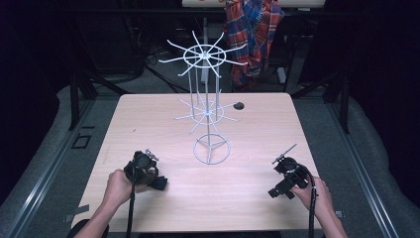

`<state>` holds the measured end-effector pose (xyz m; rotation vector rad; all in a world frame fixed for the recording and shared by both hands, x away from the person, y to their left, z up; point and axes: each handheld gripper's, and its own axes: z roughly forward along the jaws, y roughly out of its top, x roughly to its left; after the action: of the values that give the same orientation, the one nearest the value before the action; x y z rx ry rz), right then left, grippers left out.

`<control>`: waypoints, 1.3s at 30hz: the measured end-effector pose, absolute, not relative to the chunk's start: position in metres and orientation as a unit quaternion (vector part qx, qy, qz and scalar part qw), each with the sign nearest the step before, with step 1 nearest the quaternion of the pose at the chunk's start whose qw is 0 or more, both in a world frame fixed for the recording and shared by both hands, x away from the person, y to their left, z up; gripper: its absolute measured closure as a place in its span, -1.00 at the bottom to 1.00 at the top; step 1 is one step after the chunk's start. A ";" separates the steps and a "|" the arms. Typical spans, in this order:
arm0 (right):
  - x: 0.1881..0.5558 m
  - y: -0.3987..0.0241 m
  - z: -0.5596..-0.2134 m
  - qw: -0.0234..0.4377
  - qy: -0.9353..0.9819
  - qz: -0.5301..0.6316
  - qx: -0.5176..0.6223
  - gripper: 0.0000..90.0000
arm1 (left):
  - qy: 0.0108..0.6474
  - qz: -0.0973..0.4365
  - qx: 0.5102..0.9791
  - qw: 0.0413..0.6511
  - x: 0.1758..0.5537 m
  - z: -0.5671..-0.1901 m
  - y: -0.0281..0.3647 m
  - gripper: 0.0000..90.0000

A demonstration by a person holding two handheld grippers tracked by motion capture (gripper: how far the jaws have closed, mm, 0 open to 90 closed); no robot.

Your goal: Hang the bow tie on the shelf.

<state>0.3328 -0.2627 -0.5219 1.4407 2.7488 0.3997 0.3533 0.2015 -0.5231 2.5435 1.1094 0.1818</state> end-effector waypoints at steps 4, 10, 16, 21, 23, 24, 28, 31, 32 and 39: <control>0.335 -0.264 -0.519 0.004 0.889 0.106 0.446 -0.84 | 0.392 0.072 0.896 0.197 0.352 -0.517 0.204 0.93; 0.335 -0.265 -0.519 0.006 0.888 0.109 0.447 -0.83 | 0.395 0.078 0.889 0.220 0.351 -0.510 0.209 0.93; 0.335 -0.264 -0.519 0.005 0.888 0.106 0.447 -0.83 | 0.397 0.077 0.879 0.251 0.349 -0.502 0.213 0.93; 0.335 -0.264 -0.519 0.005 0.889 0.106 0.446 -0.83 | 0.400 0.078 0.874 0.265 0.349 -0.498 0.215 0.93; 0.335 -0.264 -0.519 0.005 0.889 0.106 0.446 -0.83 | 0.402 0.078 0.872 0.268 0.348 -0.497 0.215 0.93; 0.335 -0.264 -0.519 0.004 0.889 0.106 0.446 -0.83 | 0.402 0.076 0.871 0.271 0.348 -0.497 0.215 0.93; 0.333 -0.263 -0.522 0.010 0.881 0.119 0.459 -0.83 | 0.401 0.080 0.869 0.279 0.348 -0.493 0.214 0.93; 0.335 -0.265 -0.519 0.004 0.890 0.103 0.445 -0.83 | 0.402 0.081 0.867 0.285 0.348 -0.490 0.215 0.93; 0.335 -0.265 -0.519 0.004 0.890 0.103 0.445 -0.83 | 0.402 0.081 0.867 0.285 0.348 -0.490 0.215 0.93; 0.333 -0.263 -0.522 0.010 0.880 0.119 0.459 -0.83 | 0.405 0.093 0.857 0.304 0.348 -0.481 0.218 0.94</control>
<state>0.3334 -0.2632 -0.5216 1.4326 2.7483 0.3716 0.3481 0.2179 -0.4813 2.2717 1.0723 0.2468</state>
